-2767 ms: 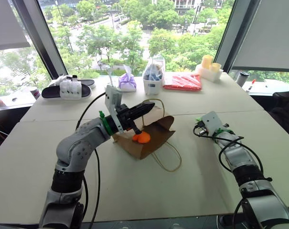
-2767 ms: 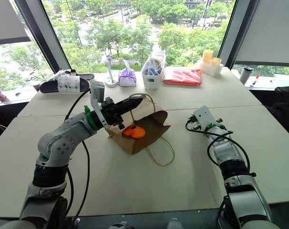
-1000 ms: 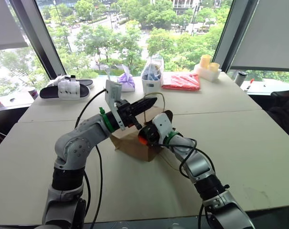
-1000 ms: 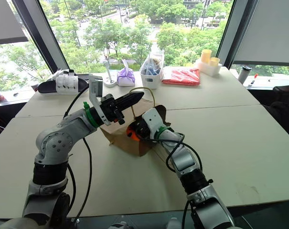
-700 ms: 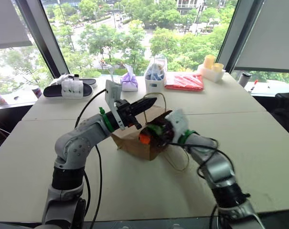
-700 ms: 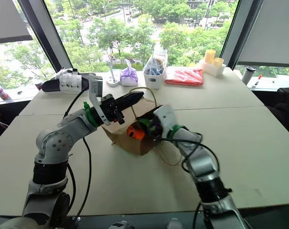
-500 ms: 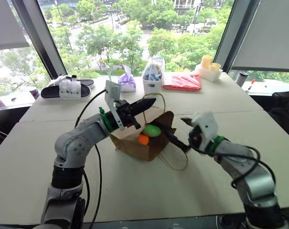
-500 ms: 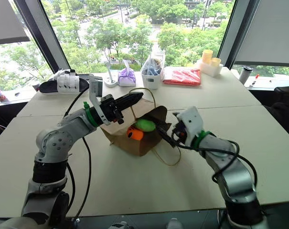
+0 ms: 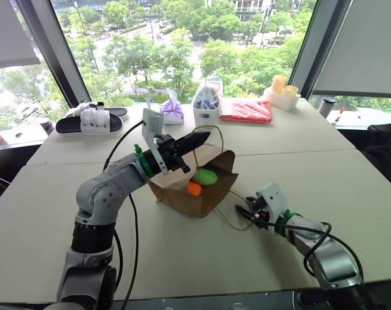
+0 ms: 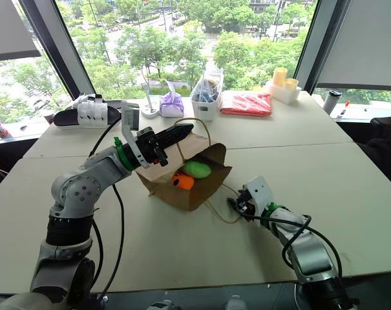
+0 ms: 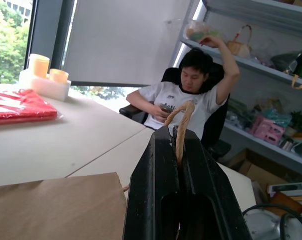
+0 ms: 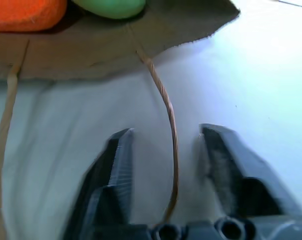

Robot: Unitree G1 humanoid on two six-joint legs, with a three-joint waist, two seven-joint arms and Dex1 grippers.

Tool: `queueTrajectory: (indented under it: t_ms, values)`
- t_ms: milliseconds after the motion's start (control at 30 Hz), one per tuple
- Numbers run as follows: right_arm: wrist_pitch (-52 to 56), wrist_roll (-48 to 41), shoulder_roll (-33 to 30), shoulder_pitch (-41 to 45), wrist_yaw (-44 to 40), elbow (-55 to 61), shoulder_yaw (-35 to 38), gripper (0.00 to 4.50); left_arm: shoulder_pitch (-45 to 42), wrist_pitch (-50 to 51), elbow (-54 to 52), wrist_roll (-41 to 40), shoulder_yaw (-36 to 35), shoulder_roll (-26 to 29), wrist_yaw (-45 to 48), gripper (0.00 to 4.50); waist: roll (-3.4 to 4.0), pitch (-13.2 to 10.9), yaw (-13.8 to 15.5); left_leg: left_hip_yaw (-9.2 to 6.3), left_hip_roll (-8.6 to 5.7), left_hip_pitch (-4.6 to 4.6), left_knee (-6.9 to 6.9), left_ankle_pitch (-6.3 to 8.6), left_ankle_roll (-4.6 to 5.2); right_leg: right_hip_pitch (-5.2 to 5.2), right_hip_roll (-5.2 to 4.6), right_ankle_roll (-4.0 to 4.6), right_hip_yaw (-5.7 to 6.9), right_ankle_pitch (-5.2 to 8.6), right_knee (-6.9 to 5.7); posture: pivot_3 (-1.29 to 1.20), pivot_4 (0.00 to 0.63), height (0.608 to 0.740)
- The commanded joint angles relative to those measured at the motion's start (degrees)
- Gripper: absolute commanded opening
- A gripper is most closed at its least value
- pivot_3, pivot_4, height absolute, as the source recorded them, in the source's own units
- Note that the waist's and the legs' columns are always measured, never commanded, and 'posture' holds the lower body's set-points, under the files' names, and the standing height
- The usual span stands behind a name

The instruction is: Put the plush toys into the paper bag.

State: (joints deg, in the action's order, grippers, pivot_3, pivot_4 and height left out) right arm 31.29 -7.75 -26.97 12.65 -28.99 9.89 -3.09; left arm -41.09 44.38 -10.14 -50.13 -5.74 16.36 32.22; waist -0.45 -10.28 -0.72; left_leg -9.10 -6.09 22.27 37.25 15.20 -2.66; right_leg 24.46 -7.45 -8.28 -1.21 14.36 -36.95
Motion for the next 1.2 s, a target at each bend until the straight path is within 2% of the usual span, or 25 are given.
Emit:
queueTrajectory:
  t_ms: [33, 67, 233, 333, 433, 567, 700, 867, 1167, 1200]
  values:
    - [-0.92, 1.08, 0.15, 0.69, 1.01, -1.61, 0.38, 0.26, -0.97, -1.22, -2.10, -0.08, -1.06, 0.36, -0.20, 0.00, 0.00, 0.00, 0.13, -0.01, 0.00, 0.00, 0.01, 0.00, 0.00, 0.00, 0.00, 0.00, -0.01, 0.00, 0.00, 0.00, 0.150, 0.740]
    - [-0.51, 0.46, 0.28, 1.20, 0.87, -1.24, 0.78, 0.03, -0.85, -1.20, -2.32, -0.12, -1.27, 0.39, -0.49, 0.00, 0.00, 0.00, 0.15, -0.01, -0.01, 0.00, 0.04, 0.00, 0.00, -0.03, 0.00, 0.00, 0.00, 0.00, 0.00, 0.00, 0.150, 0.740]
    - [5.80, -6.11, -0.80, 5.32, -1.47, 6.00, 5.09, 0.03, -1.82, -1.94, -1.78, 0.39, -2.09, 1.13, -0.79, 0.00, 0.00, -0.01, 0.04, -0.10, -0.01, 0.00, 0.04, 0.00, 0.00, -0.03, -0.01, 0.00, -0.01, 0.00, 0.00, 0.00, 0.150, 0.740]
    - [12.03, -11.89, -1.79, 11.73, -2.05, 9.86, 9.53, 0.03, -4.17, -2.87, 0.75, 0.81, -3.05, 1.75, -0.63, 0.00, -0.01, -0.02, -0.10, -0.11, -0.01, 0.02, 0.02, 0.00, 0.00, 0.00, 0.00, 0.00, 0.00, 0.00, 0.01, 0.00, 0.150, 0.740]
    - [16.49, -16.68, -3.71, 18.11, -3.22, 10.98, 13.01, 0.03, -6.26, -3.33, 3.71, 0.67, -4.16, 1.93, -0.56, 0.00, -0.01, -0.02, 0.05, -0.13, 0.00, 0.02, 0.01, 0.01, 0.02, 0.01, 0.02, 0.00, 0.01, 0.00, 0.00, 0.00, 0.150, 0.740]
    - [19.90, -19.95, -4.74, 22.31, -2.81, 10.99, 14.94, 0.03, -7.20, -3.86, 6.42, 0.87, -5.28, 1.53, -1.05, 0.00, -0.05, 0.00, 0.13, -0.16, 0.00, 0.04, -0.02, 0.01, 0.02, -0.02, 0.01, 0.00, 0.08, 0.00, 0.09, 0.00, 0.150, 0.740]
    - [20.63, -21.64, -4.59, 24.67, -2.13, 9.70, 15.70, 0.03, -6.65, -4.16, 7.56, 0.99, -5.77, 0.28, -2.27, 0.00, -0.05, -0.01, 0.06, -0.14, -0.02, 0.15, -0.02, 0.02, 0.03, 0.06, -0.05, -0.01, 0.06, 0.00, 0.20, 0.00, 0.150, 0.740]
    - [18.83, -19.95, -5.88, 23.48, -2.15, 7.26, 13.85, 0.03, -2.84, -5.29, 8.59, 3.89, -4.03, -0.59, -2.06, 0.00, -0.04, 0.00, -0.07, -0.12, -0.02, 0.13, -0.03, 0.02, 0.03, 0.05, -0.06, -0.01, 0.07, -0.01, 0.19, 0.00, 0.150, 0.740]
    - [16.84, -19.85, -3.82, 25.44, -0.36, 5.06, 12.48, 0.03, 2.11, -4.89, 10.93, 7.55, -3.79, 3.23, 1.12, 0.00, -0.04, 0.00, -0.12, -0.08, -0.01, 0.11, -0.03, 0.02, 0.03, 0.06, -0.06, -0.01, 0.05, -0.01, 0.15, 0.00, 0.150, 0.740]
    - [16.11, -19.43, -3.59, 25.73, 0.01, 4.68, 12.33, 0.29, 2.03, -4.40, 10.84, 7.15, -4.08, 3.60, 1.33, 0.00, -0.04, 0.00, -0.07, -0.10, -0.01, 0.11, -0.03, 0.02, 0.03, 0.06, -0.06, -0.01, 0.05, -0.01, 0.15, 0.00, 0.150, 0.740]
